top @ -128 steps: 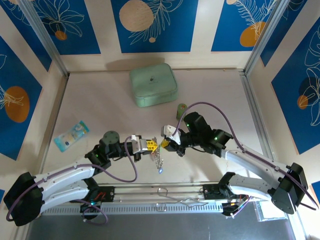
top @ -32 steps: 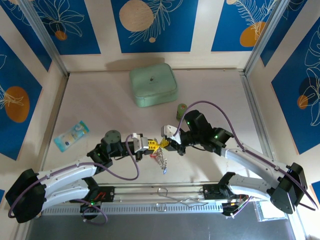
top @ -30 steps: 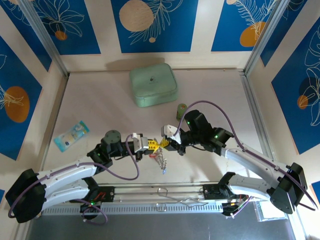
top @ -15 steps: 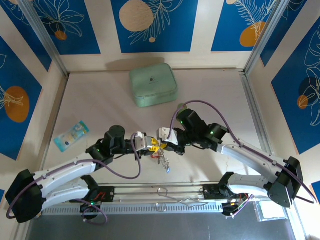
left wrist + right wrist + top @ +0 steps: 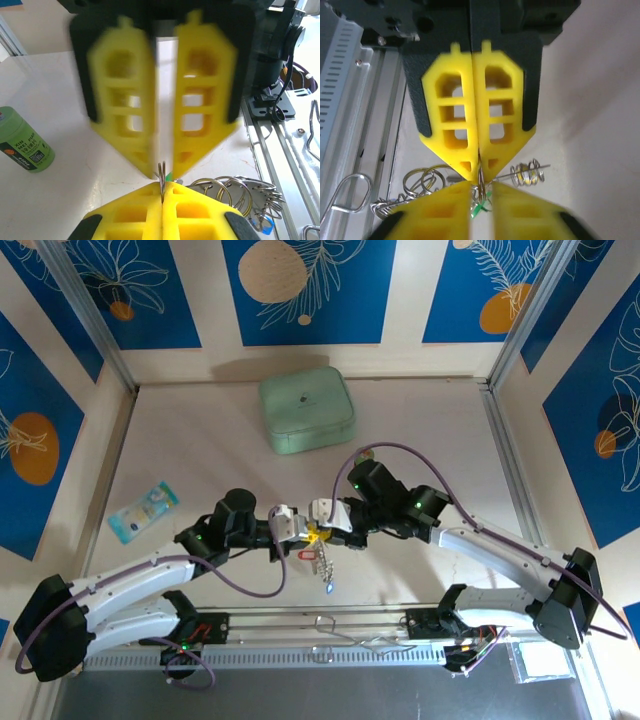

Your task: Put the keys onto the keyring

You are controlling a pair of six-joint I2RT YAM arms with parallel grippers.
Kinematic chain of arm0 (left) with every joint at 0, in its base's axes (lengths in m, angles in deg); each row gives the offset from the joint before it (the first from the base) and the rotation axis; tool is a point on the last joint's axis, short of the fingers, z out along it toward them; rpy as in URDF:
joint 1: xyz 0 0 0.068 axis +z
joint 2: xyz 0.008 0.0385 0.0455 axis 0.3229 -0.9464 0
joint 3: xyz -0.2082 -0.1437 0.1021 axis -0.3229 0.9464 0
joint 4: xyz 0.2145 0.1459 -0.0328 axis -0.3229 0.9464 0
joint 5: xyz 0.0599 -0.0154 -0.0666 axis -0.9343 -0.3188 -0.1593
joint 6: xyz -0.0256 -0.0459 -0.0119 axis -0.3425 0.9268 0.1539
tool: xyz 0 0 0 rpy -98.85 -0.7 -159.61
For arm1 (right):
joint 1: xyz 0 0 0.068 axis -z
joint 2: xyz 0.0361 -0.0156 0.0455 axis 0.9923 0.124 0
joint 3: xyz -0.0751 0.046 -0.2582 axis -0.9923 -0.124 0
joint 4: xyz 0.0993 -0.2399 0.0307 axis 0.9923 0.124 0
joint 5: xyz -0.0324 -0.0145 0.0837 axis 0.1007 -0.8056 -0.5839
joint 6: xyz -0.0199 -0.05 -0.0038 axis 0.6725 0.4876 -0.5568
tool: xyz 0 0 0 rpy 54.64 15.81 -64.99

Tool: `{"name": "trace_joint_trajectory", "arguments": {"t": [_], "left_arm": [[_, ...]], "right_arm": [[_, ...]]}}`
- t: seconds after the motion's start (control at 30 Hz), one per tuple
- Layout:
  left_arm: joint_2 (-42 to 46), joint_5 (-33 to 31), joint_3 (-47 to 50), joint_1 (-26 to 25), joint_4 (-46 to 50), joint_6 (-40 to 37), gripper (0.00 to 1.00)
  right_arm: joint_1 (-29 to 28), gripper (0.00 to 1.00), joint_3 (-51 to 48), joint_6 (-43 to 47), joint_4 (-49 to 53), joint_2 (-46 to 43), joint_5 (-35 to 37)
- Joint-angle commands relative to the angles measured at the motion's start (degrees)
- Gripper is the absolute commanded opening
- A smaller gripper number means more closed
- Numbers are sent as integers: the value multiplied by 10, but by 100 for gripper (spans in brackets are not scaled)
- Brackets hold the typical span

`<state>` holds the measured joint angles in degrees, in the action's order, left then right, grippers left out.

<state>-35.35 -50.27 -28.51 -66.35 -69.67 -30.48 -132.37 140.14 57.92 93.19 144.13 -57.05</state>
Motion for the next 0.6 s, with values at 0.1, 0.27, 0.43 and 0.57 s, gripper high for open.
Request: {"name": "trace_joint_trajectory", "arguments": {"t": [0.1,0.27,0.43,0.57], "left_arm": [[33,13,34,-4,-106,28,0],[41,25,68,-4,-186,55,0],[43,34,79,-4,-213,60,0],[42,34,86,-4,-238,68,0]], "right_arm": [[50,27,-63,-65,-85,-75,-103],[52,30,-97,-88,-104,-86,-114],[54,31,-123,-104,-131,-85,-123],[54,30,-129,-111,-139,-74,-133]]}}
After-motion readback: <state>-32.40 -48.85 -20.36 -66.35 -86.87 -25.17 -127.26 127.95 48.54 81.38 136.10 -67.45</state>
